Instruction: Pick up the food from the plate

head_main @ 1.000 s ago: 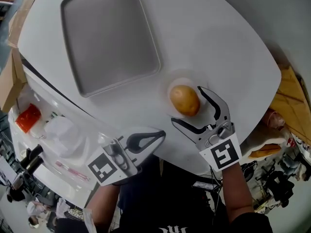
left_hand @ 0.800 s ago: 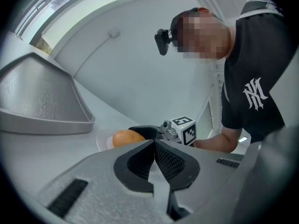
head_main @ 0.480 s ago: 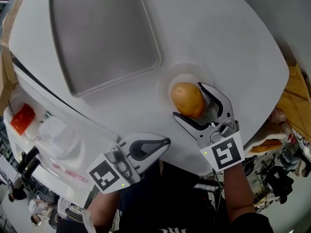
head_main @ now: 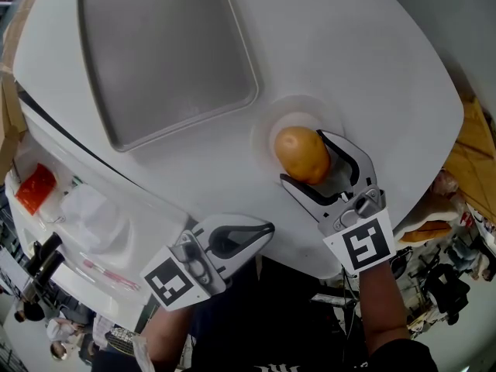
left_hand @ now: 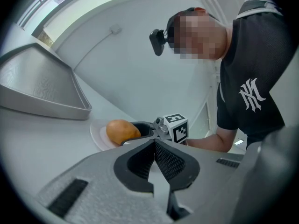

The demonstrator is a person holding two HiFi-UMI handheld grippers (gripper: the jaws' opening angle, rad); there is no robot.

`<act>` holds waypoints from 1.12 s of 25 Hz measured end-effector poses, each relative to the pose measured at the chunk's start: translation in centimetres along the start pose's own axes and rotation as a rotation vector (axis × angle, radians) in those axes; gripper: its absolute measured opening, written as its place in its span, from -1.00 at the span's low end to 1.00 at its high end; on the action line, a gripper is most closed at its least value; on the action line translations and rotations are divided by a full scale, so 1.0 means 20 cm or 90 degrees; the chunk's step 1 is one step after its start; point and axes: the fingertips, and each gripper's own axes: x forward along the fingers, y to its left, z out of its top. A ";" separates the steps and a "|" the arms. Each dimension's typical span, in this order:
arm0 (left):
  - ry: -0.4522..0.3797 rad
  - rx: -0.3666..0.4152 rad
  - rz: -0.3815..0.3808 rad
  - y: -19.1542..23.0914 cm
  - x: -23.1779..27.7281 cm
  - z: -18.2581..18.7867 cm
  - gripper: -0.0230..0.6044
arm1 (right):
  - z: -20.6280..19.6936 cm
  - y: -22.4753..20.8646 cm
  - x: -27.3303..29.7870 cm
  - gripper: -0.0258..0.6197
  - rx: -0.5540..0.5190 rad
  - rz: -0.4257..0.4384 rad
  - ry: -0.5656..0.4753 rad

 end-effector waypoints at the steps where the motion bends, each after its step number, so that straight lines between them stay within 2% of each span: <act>1: -0.002 0.001 0.001 0.00 0.00 0.00 -0.91 | 0.00 0.00 0.00 0.17 0.000 0.000 0.000; 11: -0.002 0.013 0.016 -0.05 -0.02 0.02 -0.91 | 0.08 0.04 -0.11 0.16 -0.001 0.001 -0.030; 16: -0.020 0.065 0.028 -0.18 -0.02 0.21 -0.91 | 0.23 0.05 -0.30 0.16 -0.013 -0.008 -0.065; 20: -0.037 0.083 0.035 -0.38 -0.02 0.39 -0.91 | 0.39 0.11 -0.52 0.16 -0.015 -0.003 -0.096; 28: -0.051 0.161 0.045 -0.79 -0.09 0.72 -0.91 | 0.79 0.16 -0.97 0.16 0.010 -0.018 -0.217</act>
